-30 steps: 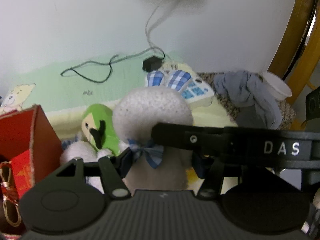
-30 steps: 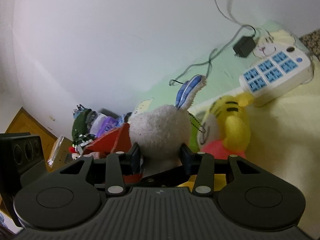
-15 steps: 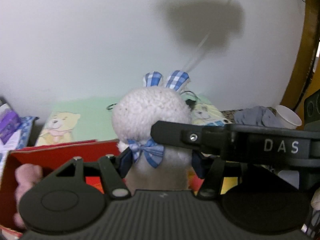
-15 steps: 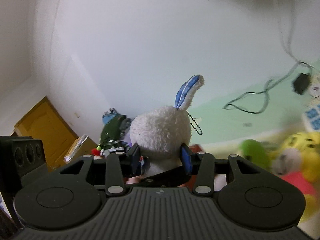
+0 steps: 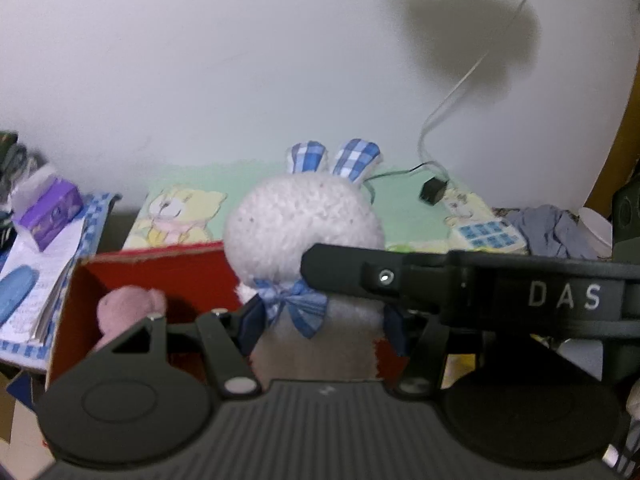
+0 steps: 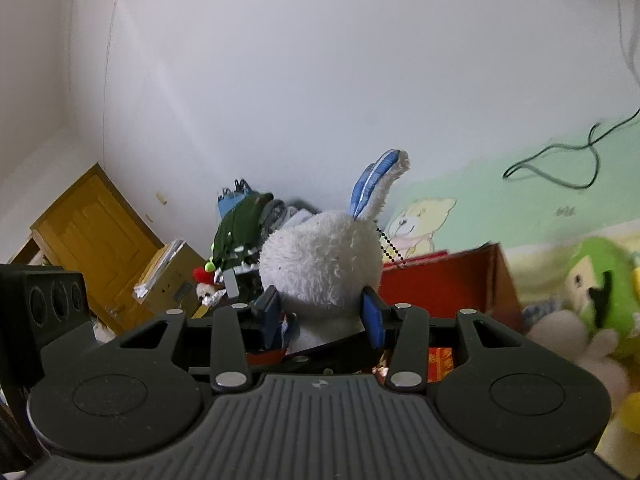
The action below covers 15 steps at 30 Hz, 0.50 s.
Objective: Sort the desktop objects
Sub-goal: 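Lift the white bunny with the right gripper and carry it to the red box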
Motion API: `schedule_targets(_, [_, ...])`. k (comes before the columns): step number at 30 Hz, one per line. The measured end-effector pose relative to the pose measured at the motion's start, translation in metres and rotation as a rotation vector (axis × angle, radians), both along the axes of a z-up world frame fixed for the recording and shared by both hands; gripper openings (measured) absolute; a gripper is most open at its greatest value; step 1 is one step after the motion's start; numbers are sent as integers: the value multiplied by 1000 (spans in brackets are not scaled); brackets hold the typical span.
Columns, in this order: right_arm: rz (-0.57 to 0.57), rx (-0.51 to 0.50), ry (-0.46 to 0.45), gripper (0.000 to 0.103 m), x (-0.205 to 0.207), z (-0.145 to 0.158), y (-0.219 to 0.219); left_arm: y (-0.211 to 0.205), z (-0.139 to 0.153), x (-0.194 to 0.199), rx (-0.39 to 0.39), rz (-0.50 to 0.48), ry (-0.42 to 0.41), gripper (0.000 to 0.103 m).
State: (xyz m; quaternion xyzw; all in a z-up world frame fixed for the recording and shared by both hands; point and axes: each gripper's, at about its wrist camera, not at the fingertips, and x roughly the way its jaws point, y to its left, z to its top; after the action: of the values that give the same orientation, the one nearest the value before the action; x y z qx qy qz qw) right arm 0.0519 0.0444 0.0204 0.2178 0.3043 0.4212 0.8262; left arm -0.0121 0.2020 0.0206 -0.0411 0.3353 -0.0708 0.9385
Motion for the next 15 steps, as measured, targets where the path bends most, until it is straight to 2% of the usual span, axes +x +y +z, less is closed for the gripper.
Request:
schedule_targets(8, [85,-31,180,46,27,-31,40,29,-35,19,57,51,107,60])
schedule_targets(15, [132,-89,314,46,47,-57,63,47,-63,38,48,79,204,60])
